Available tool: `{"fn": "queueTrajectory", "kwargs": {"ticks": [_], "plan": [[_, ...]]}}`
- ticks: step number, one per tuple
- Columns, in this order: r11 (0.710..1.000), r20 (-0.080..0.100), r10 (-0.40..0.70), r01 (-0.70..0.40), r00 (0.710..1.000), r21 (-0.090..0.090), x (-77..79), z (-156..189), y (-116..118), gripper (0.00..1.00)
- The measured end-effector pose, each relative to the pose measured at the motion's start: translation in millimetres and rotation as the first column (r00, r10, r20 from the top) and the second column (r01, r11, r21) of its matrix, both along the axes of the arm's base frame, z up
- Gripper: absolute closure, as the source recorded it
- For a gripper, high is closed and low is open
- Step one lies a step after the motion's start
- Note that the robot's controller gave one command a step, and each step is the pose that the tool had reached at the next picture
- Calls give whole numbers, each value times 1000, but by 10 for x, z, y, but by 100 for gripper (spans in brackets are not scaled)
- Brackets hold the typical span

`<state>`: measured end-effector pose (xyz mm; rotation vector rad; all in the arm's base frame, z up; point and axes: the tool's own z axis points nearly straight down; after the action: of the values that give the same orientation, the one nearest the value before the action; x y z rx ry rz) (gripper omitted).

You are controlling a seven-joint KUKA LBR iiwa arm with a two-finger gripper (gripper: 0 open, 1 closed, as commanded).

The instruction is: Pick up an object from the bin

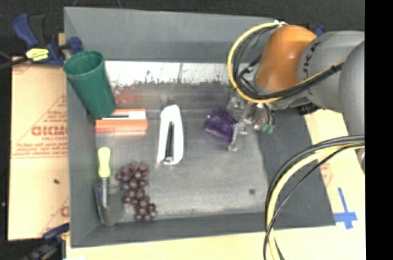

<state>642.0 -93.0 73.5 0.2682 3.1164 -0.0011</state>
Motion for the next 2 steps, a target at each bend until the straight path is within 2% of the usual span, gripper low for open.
{"fn": "queueTrajectory", "kwargs": {"ticks": [1,2], "plan": [[1000,7,26,-26,1000,-3,-227,344,100,0],[1000,7,13,-13,1000,-2,-217,304,92,0]]}}
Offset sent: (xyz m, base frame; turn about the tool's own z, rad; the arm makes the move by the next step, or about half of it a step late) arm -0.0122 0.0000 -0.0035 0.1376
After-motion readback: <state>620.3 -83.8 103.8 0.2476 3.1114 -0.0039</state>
